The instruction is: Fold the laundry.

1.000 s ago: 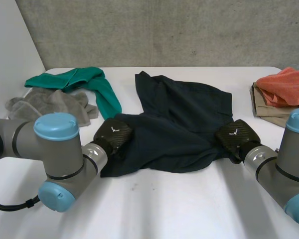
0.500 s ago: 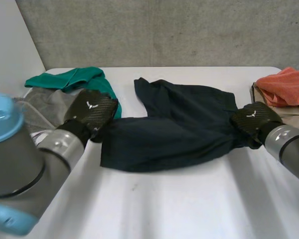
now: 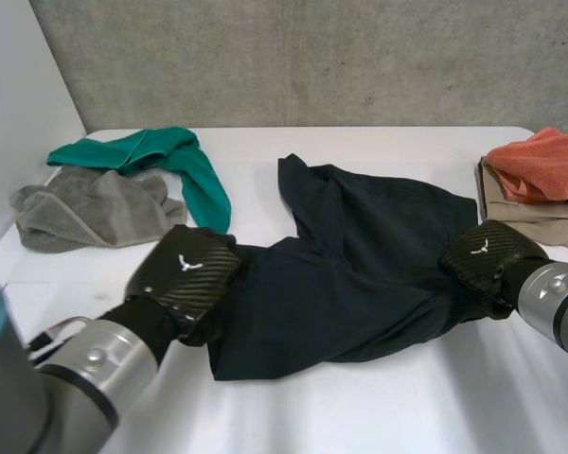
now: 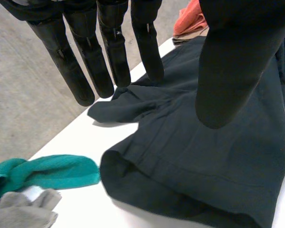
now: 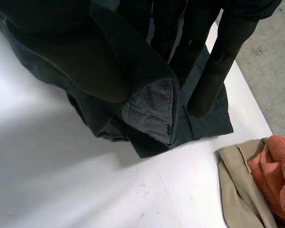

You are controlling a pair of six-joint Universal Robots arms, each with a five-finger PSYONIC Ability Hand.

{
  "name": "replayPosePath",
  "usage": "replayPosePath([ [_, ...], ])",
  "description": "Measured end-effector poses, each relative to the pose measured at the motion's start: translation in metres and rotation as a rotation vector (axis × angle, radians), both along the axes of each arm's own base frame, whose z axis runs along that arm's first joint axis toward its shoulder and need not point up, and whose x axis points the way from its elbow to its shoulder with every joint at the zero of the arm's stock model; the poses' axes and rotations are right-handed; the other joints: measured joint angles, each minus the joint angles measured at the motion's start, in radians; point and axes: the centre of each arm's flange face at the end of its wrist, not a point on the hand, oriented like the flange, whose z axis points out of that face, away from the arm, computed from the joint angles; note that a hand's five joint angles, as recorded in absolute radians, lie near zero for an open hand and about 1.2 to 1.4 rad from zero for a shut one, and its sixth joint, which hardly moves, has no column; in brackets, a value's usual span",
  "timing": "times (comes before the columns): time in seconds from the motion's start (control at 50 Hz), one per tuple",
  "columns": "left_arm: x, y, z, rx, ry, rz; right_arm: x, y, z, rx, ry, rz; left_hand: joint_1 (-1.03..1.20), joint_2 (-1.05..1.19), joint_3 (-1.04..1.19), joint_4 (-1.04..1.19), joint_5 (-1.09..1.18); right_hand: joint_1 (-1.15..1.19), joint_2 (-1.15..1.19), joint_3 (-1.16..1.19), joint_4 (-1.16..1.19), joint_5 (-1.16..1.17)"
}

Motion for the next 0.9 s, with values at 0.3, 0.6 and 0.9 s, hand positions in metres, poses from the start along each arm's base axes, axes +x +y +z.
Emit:
replayPosePath([
  [0.3,-0.023,0.017,-0.071,0.190,-0.104,-0.048,-0.002,-0.011,-0.013,0.008,-0.109,-0.079,0.000,-0.006,-0.001,-0.004,-0.005,0.000,0.000,0.000,0.000,0.000],
  [0.6,-0.027,-0.023,-0.086,0.117,-0.086,0.068,-0.001,-0.012,-0.020,0.010,-0.116,-0.078,0.526,0.537,0.526,0.539,0.525,0.000,0.000,0.000,0.000,0.000],
  [0.9,0.000,-0.013,0.079,-0.238,0.188,0.131,-0.002,-0.001,0.092,-0.259,-0.170,-0.032,0.526,0.562,0.557,0.569,0.529,0.000,0.000,0.000,0.000,0.000],
])
